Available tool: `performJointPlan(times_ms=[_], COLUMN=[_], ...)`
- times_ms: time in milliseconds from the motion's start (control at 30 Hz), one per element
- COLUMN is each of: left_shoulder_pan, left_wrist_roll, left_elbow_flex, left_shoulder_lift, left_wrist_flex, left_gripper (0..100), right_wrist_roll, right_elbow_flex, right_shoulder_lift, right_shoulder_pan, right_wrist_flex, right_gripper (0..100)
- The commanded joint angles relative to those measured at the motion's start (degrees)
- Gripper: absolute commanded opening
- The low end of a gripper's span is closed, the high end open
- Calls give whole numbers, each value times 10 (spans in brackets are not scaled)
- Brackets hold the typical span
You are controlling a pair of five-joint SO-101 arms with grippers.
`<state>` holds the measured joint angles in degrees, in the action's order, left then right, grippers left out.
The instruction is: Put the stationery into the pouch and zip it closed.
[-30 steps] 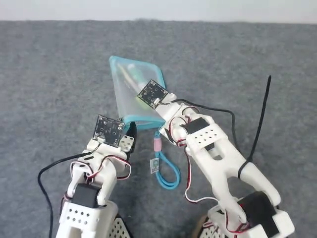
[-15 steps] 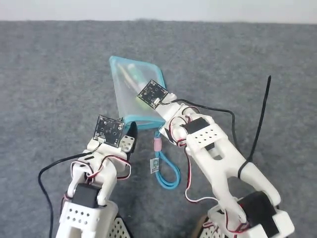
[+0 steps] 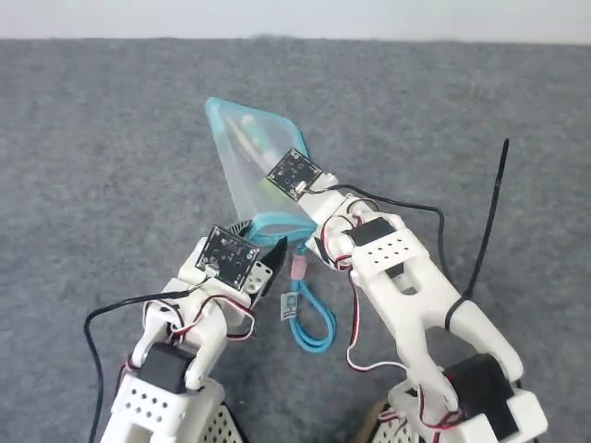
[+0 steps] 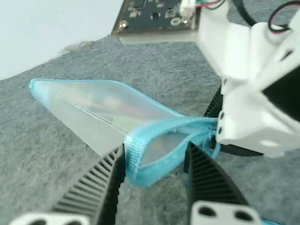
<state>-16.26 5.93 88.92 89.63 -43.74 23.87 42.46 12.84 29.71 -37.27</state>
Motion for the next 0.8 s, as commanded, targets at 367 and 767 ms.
performJointPlan(times_ms=[367, 767], left_shoulder_pan=[244, 72], left_wrist_roll=[-90, -51], left_elbow_flex=[-95, -95], left_shoulder_lift=[3, -2], left_wrist_flex=[-10, -62], left_gripper=[195, 193], right_wrist_roll=[-113, -125], right_elbow_flex=[-140, -169], right_shoulder_lift=[6, 8], right_shoulder_pan=[-31, -29], right_wrist_flex=[-63, -76], right_gripper=[6, 6])
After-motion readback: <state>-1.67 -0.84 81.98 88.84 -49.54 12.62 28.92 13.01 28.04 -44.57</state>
